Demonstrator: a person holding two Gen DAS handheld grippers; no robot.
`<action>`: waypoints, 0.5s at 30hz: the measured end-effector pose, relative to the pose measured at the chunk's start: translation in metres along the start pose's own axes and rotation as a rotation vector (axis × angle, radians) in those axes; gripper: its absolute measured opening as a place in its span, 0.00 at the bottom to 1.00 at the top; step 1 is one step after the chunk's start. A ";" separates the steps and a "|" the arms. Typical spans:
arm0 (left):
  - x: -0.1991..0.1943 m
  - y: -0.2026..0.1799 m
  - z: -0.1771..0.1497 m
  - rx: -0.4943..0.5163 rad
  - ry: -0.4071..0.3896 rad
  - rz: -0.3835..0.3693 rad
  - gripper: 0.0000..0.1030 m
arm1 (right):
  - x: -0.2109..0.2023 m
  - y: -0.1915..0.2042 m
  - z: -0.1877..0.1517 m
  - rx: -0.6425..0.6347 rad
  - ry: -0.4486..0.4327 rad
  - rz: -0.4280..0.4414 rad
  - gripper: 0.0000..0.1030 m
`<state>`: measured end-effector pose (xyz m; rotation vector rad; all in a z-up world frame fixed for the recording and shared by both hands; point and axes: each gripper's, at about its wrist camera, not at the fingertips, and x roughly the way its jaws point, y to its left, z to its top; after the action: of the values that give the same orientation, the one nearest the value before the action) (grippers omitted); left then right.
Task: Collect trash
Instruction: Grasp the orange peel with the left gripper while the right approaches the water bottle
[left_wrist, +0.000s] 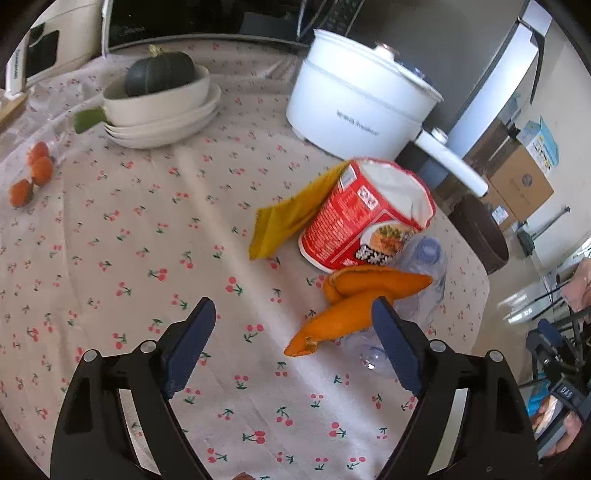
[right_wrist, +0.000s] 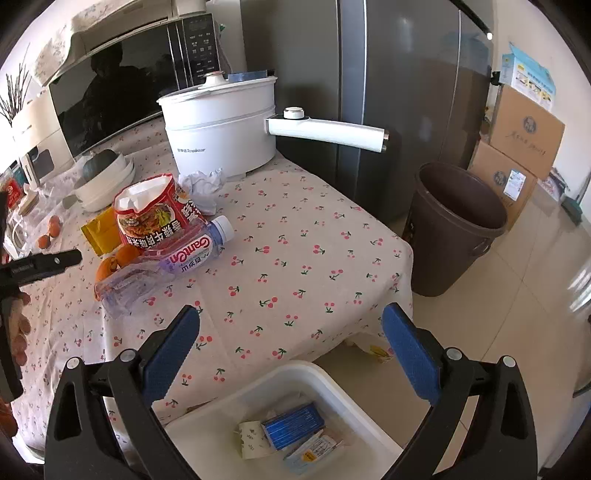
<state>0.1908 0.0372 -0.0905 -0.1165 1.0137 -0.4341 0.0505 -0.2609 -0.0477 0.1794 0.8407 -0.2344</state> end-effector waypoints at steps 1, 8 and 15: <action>0.002 -0.002 -0.001 0.002 0.006 -0.010 0.78 | 0.000 0.000 0.000 0.000 -0.001 -0.002 0.93; 0.021 -0.028 -0.006 0.075 0.035 -0.045 0.74 | 0.007 -0.003 0.004 0.031 0.013 0.000 0.93; 0.043 -0.040 -0.009 0.082 0.060 -0.021 0.58 | 0.017 -0.006 0.004 0.044 0.034 -0.010 0.93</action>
<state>0.1907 -0.0155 -0.1184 -0.0405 1.0525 -0.5001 0.0628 -0.2699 -0.0578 0.2207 0.8709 -0.2597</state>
